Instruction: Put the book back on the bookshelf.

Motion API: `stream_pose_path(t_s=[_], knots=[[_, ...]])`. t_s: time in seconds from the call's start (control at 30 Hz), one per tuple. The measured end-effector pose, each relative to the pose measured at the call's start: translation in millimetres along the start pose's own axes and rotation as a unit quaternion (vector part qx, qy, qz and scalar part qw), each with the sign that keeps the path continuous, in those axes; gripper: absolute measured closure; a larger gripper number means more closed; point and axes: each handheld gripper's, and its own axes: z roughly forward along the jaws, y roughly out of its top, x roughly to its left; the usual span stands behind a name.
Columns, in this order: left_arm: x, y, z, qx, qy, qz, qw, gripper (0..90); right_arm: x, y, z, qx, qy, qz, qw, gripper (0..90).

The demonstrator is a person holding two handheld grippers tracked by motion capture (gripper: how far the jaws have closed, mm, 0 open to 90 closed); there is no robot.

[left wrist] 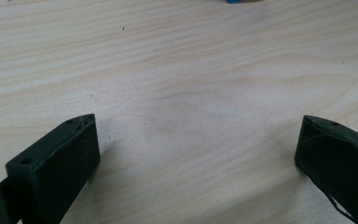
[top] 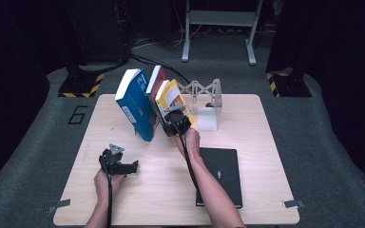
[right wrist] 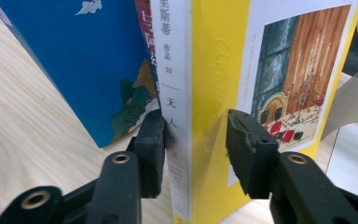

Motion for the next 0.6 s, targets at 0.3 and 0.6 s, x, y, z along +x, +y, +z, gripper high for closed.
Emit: stream_pose_path(t_s=[0.3, 0.6], knots=[[0.3, 0.2, -0.5, 0.003, -0.002, 0.001, 1.0, 0.0, 4.6, -1.4, -1.9, -0.004, -0.014, 0.001, 0.9999, 69.5], [0.2, 0.2, -0.4, 0.003, -0.001, 0.0, 1.0, 0.0, -11.0, -9.4, -13.2, -0.008, -0.006, -0.01, 0.9999, 74.7]])
